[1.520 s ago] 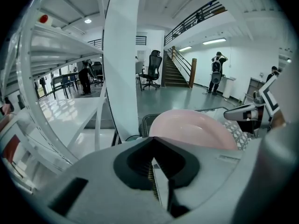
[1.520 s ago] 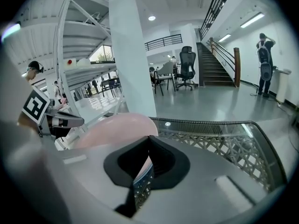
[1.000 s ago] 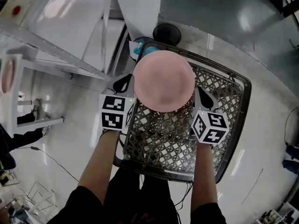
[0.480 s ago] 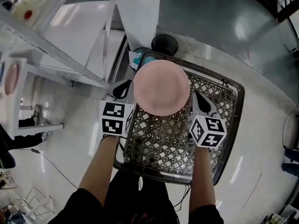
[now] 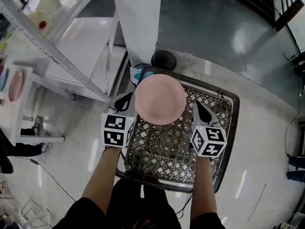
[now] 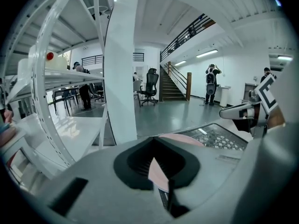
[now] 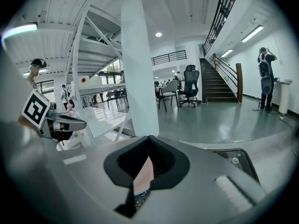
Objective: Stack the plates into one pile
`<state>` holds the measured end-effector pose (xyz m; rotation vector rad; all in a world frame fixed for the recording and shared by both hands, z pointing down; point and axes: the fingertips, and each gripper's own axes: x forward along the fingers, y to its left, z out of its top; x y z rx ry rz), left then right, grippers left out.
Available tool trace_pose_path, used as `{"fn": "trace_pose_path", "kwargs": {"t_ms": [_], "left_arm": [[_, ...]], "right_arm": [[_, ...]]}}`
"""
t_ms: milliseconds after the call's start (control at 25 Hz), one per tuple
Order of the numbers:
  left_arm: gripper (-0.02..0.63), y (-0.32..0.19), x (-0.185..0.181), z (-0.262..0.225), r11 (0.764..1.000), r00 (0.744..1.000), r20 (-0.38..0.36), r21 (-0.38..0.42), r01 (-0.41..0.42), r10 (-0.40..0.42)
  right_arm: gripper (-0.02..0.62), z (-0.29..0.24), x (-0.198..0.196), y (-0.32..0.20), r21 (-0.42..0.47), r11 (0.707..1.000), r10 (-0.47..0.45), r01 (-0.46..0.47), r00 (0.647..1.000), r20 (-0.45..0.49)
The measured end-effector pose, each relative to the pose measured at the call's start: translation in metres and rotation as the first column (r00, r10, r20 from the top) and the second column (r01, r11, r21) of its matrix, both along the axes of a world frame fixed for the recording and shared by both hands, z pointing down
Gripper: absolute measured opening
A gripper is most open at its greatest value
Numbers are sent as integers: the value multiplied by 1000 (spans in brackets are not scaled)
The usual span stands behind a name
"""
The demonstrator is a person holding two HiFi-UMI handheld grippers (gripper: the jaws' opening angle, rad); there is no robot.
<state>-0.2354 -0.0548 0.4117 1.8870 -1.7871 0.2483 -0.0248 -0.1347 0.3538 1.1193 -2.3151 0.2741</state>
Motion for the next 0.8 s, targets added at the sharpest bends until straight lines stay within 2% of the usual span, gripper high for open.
{"fn": "trace_pose_path", "kwargs": {"t_ms": [800], "left_arm": [[-5, 41, -5, -84, 991, 997, 12, 110, 73, -75]], "right_arm": [[5, -80, -4, 36, 102, 994, -47, 40, 997, 58]]}}
